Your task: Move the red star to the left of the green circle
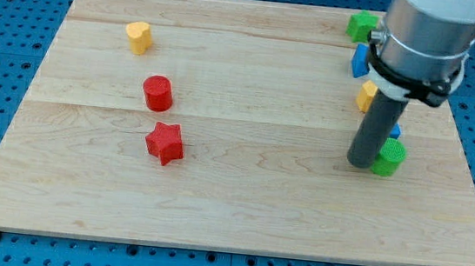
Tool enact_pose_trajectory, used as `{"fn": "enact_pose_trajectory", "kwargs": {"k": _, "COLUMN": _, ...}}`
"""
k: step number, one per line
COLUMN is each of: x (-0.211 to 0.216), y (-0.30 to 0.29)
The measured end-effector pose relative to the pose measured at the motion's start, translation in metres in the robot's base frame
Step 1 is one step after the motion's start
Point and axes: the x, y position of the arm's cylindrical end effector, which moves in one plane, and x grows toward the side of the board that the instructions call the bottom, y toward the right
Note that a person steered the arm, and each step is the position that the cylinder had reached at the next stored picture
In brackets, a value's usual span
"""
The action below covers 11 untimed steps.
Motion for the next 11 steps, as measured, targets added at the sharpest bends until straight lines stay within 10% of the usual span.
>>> {"fn": "enact_pose_trajectory", "kwargs": {"k": 3, "x": 0.062, "y": -0.180}}
{"fn": "enact_pose_trajectory", "kwargs": {"k": 5, "x": 0.026, "y": -0.328}}
{"fn": "enact_pose_trajectory", "kwargs": {"k": 11, "x": -0.019, "y": -0.122}}
